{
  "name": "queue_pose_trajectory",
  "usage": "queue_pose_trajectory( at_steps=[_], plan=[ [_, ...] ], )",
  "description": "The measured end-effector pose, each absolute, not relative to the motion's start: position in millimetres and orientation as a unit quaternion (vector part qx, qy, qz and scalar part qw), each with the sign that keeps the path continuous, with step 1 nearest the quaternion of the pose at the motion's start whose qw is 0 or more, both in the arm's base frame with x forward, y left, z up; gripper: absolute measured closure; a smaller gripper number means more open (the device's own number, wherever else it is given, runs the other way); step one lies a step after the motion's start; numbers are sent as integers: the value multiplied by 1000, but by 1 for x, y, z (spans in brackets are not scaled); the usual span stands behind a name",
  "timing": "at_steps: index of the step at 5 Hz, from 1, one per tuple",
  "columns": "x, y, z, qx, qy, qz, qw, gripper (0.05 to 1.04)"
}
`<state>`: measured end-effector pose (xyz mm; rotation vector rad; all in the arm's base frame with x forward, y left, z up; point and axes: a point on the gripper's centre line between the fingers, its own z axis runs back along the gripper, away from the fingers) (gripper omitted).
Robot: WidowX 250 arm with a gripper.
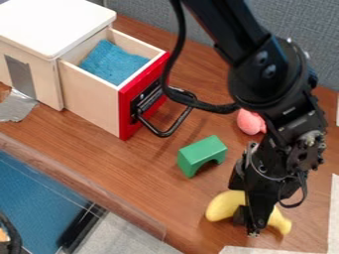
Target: Take the banana out of the drawer and put it on the right side of the table
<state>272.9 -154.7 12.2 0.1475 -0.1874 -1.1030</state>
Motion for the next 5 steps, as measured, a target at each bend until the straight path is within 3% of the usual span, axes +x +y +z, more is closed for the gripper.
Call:
queue_pose_trajectory(
  at_steps=[1,3,4,5],
  plan=[
    [276,-144,12,73,-82,-503,857,74],
    [282,-101,68,72,-100,-416,901,84],
    [272,-75,96,69,-93,-370,922,84],
    [257,-53,103,49,-43,-340,938,84]
  ],
)
